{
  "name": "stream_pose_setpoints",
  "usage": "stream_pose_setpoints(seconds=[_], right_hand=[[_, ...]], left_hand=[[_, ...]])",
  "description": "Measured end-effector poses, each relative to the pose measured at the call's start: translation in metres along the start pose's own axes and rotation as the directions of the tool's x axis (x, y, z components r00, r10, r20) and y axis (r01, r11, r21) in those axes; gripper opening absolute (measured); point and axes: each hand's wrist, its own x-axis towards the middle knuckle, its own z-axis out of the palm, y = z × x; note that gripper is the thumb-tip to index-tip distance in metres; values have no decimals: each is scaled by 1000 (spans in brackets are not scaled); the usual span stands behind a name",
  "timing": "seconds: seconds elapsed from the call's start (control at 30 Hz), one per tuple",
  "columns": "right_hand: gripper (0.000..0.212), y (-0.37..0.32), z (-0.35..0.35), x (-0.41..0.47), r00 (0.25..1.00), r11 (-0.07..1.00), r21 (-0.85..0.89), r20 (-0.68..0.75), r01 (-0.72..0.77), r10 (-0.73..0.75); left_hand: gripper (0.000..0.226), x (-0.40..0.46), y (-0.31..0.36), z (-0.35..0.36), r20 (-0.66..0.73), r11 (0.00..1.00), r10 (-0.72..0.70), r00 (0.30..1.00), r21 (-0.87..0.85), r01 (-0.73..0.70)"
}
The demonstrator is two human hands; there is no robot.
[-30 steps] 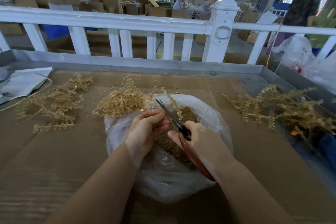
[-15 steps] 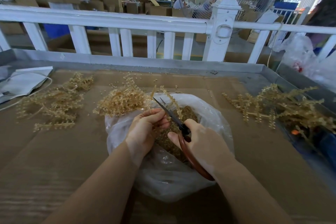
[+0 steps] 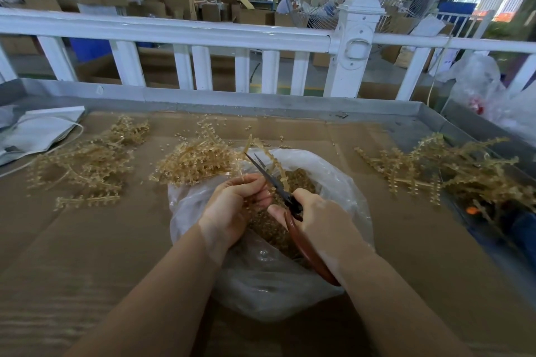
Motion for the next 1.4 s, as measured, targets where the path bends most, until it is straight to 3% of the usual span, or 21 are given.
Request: stream_pose_setpoints(seconds=[0.47,0.63,0.8,1.0,1.13,1.2,1.27,1.4], right_hand=[[36,-1,0,-1,1000,1000,-14,-18,16,-17],[33,1,-15,-8,997,995,-67,8,77,-77],[8,2,-35,-13,996,994,-71,-36,81,-84],[5,3,-51,-16,987,996,81,154,30,-42],[14,9,-76,-14,933,978,193,360,-84,9],[15,12,-81,-13,950,967,224,307,-124,51],[15,13,-78,-10,979,933,317,159,-171,126],[14,12,-58,2,956,877,410,-40,-251,292]], left_hand=[[16,-2,1,2,-9,1000,-1,1000,-5,1],[10,2,-1,3,-127,996,-19,992,-93,8],[15,5,-2,6,-194,982,30,980,-178,-66],[16,4,-2,9,-271,973,33,962,-210,-92],[15,5,0,8,-298,964,7,955,-253,-86],[16,4,0,7,-278,965,17,960,-248,-88],[18,4,-2,7,-247,966,35,968,-241,-96],[20,3,-4,4,-155,973,75,985,-206,-106]])
